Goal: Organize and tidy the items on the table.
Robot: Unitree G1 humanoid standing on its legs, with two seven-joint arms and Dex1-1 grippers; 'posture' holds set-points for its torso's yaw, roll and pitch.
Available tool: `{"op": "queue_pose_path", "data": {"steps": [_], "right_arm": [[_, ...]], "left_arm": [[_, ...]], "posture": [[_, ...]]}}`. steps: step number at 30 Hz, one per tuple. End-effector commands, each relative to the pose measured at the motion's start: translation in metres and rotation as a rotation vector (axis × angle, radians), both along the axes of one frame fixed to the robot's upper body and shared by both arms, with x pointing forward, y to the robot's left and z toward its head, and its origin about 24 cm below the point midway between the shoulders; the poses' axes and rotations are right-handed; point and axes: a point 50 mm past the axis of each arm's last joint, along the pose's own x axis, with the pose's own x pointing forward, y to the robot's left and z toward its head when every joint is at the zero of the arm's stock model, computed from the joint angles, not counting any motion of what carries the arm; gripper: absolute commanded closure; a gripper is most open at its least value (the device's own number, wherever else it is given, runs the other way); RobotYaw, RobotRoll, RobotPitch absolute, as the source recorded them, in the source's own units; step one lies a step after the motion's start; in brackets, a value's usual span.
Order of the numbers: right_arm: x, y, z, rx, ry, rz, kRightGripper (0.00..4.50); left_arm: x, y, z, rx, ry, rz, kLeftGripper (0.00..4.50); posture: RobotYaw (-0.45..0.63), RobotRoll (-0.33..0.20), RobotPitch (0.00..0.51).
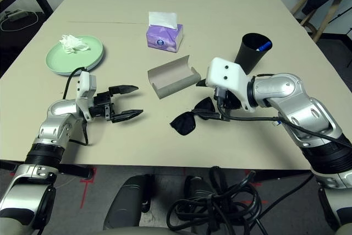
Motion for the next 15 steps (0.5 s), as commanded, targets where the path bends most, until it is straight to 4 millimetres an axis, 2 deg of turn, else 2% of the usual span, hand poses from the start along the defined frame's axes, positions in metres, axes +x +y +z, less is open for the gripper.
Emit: {"op": "queue_pose_path", "data": {"steps": [1,7,15], "right_arm": [[0.002,0.003,0.003,-0.125,-0.036,0.088,0.00],[0.015,0.009,0.003,-0.313,-0.092,0.221,0.00],[0.016,0.030,0.011,-0.479,-0.088,0.357,0.00]], "left_arm": [[-0.002,-0.001,-0.006,0.038,-0.008,-0.016,0.05],[-0.003,-0.002,-0.005,0.054,-0.013,-0.037,0.05],[-0.004,-0.004,-0.003,0.056,0.004,-0.066,0.05]], "posture": [[0.11,0.000,0.188],[0.11,0.000,0.190],[0.12,0.000,0.194]]}}
